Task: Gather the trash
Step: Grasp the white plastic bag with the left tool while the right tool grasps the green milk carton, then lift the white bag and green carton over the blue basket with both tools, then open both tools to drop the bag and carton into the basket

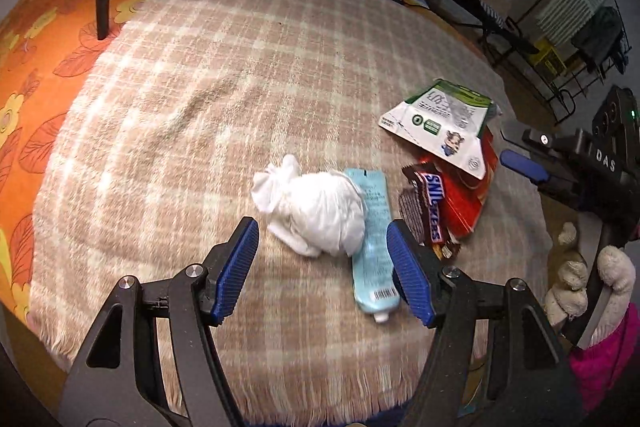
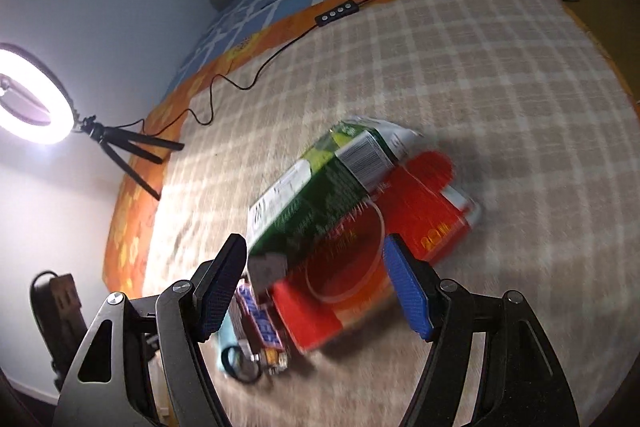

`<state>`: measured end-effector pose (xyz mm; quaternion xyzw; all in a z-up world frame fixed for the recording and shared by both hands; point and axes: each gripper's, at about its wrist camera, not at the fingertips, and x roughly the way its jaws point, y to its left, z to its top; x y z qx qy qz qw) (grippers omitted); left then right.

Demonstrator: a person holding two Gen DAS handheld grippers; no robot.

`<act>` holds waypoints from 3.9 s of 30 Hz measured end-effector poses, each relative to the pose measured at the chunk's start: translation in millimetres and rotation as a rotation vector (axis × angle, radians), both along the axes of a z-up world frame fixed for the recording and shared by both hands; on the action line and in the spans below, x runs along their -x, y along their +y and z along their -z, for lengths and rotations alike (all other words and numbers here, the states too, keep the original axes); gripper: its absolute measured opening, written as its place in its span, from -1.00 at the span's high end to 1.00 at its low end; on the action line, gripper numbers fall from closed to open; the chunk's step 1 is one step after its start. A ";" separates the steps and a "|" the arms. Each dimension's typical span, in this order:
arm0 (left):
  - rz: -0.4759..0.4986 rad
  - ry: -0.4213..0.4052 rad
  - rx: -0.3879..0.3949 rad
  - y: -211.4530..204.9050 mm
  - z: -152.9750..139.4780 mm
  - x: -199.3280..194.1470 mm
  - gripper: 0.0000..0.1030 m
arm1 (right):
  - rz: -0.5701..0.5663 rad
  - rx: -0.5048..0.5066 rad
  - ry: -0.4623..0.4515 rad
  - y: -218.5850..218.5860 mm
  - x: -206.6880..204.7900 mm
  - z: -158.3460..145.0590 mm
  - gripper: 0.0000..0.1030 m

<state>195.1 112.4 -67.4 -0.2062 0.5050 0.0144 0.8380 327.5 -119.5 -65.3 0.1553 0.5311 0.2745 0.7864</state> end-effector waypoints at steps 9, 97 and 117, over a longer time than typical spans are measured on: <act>-0.001 0.034 0.019 6.5 18.5 -18.0 0.12 | -0.008 0.062 -0.025 31.1 -20.6 11.6 -0.37; 0.221 0.099 -0.082 -101.2 34.0 239.8 0.62 | -0.456 0.202 -0.142 -33.9 310.5 26.3 1.00; 0.280 0.202 -0.127 -128.2 77.5 251.4 -0.13 | -0.506 0.291 -0.128 -22.3 326.4 51.1 0.97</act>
